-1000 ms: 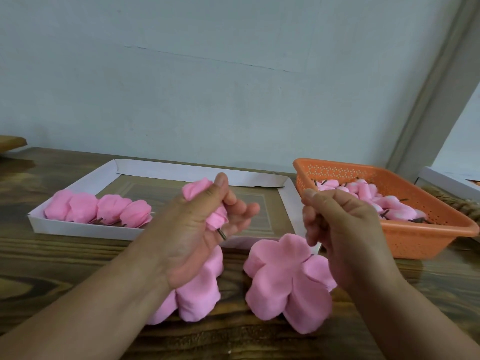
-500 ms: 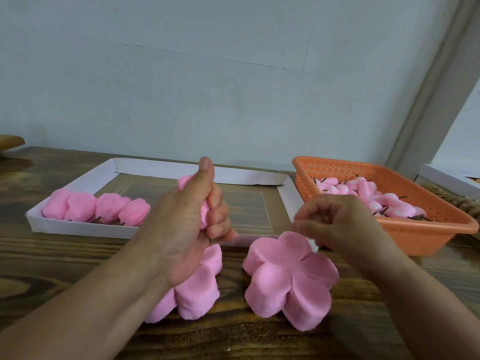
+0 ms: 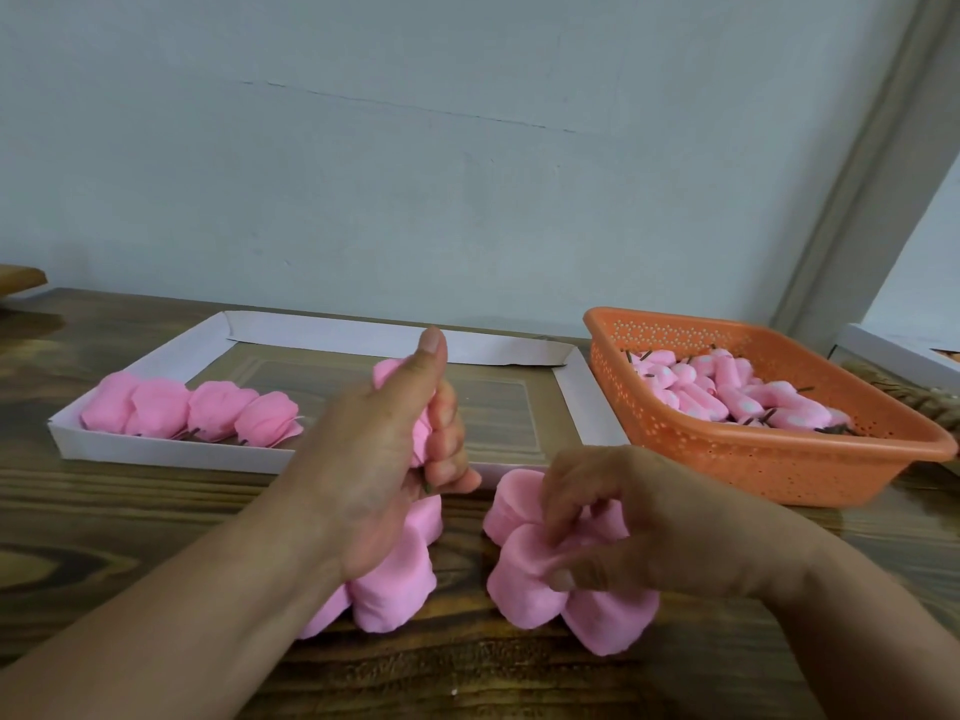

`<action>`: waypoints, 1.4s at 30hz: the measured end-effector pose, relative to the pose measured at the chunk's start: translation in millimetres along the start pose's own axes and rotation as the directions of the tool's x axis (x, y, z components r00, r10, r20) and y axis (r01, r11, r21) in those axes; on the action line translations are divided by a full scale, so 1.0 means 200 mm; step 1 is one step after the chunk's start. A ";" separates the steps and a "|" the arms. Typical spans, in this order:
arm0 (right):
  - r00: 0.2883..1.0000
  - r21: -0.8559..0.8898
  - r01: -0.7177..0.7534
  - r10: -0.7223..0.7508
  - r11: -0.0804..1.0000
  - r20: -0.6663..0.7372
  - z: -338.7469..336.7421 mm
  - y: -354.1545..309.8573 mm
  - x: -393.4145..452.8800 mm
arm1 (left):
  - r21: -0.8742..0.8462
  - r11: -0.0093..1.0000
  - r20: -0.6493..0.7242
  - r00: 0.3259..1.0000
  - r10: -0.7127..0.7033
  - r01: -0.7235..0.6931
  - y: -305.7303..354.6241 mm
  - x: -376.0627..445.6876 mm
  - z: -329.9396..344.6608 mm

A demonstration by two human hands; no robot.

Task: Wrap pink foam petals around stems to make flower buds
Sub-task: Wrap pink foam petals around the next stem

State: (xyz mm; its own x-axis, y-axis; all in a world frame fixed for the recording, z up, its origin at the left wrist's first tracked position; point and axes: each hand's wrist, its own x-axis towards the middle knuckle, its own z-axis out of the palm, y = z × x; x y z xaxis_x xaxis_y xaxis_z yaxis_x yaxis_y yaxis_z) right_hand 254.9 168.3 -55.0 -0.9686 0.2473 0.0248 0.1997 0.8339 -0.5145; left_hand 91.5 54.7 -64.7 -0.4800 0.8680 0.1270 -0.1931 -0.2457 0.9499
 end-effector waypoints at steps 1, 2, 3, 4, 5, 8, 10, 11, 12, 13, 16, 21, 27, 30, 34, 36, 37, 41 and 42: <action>1.000 0.011 0.013 -0.013 1.000 -0.002 0.00 0.00 0.00 | 0.003 1.000 -0.001 1.000 -0.001 0.001 0.00 0.00 0.00; 1.000 0.013 0.027 -0.027 1.000 -0.006 -0.01 0.00 0.00 | 0.005 1.000 -0.001 1.000 -0.002 0.002 0.00 0.00 0.00; 0.999 0.008 0.037 -0.037 0.999 -0.012 -0.01 -0.01 0.00 | 0.005 1.000 0.001 1.000 -0.003 0.003 0.00 -0.01 0.01; 0.999 0.001 0.043 -0.042 0.999 -0.018 -0.01 -0.01 0.00 | 0.009 1.000 0.004 1.000 -0.003 0.003 0.00 -0.01 0.01; 0.999 -0.007 0.044 -0.044 0.999 -0.026 -0.01 -0.01 0.01 | 0.018 1.000 0.010 1.000 -0.002 0.002 0.00 -0.01 0.01; 0.998 -0.024 0.019 -0.021 1.000 -0.062 0.00 0.00 0.01 | 0.043 0.999 0.032 0.999 0.005 -0.006 0.00 -0.03 0.03; 0.997 -0.017 -0.001 0.000 1.000 -0.079 0.00 0.00 0.01 | 0.050 0.999 0.039 0.999 0.009 -0.011 0.00 -0.03 0.04; 0.997 -0.007 -0.005 0.005 1.000 -0.079 0.00 0.00 0.01 | 0.053 0.999 0.038 0.999 0.010 -0.012 0.00 -0.04 0.04; 0.997 0.001 -0.006 0.007 1.000 -0.073 0.00 0.00 0.01 | 0.058 0.998 0.035 0.999 0.012 -0.014 0.00 -0.04 0.04; 0.998 0.007 -0.005 0.005 1.000 -0.064 0.00 0.00 0.01 | 0.065 0.998 0.031 0.999 0.014 -0.016 0.00 -0.04 0.04; 0.999 0.021 0.014 -0.013 1.000 -0.050 0.00 0.00 0.01 | 0.090 0.996 0.021 1.000 0.009 -0.011 0.00 -0.04 0.03; 0.995 0.048 -0.021 0.026 0.999 -0.093 -0.01 0.01 0.01 | 0.122 0.992 0.038 0.999 -0.017 0.012 -0.01 -0.04 0.03; 0.907 0.197 -0.080 0.154 0.977 -0.391 -0.04 0.04 0.02 | 0.115 0.990 0.089 0.992 -0.089 0.079 -0.03 -0.07 0.04; 0.875 0.228 -0.033 0.138 0.973 -0.465 -0.04 0.03 0.02 | 0.102 0.988 0.128 0.984 -0.125 0.112 -0.04 -0.07 0.05; 0.889 0.208 0.063 0.040 0.976 -0.456 -0.02 -0.01 0.01 | 0.121 0.986 0.114 0.986 -0.124 0.111 -0.05 -0.07 0.06; 0.909 0.203 0.094 -0.001 0.975 -0.416 -0.01 -0.02 0.00 | 0.129 0.987 0.113 0.987 -0.112 0.097 -0.06 -0.07 0.05; 0.915 0.208 0.102 -0.010 0.973 -0.403 -0.01 -0.02 0.00 | 0.131 0.986 0.117 0.986 -0.117 0.102 -0.06 -0.07 0.05; 0.924 0.228 0.129 -0.033 0.965 -0.381 -0.01 -0.02 -0.01 | 0.123 0.981 0.177 0.970 -0.169 0.149 -0.08 -0.06 0.04; 0.927 0.235 0.135 -0.039 0.963 -0.373 -0.01 -0.02 -0.01 | 0.115 0.983 0.197 0.966 -0.165 0.145 -0.08 -0.06 0.03</action>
State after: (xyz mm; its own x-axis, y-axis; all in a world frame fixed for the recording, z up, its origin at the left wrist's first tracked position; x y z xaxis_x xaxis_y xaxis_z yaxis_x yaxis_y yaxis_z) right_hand 256.0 166.3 -51.1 -0.8506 0.3808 0.3625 0.0271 0.7203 -0.6932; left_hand 106.2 51.0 -79.4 -0.2630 0.9646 0.0220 -0.1603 -0.0662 0.9848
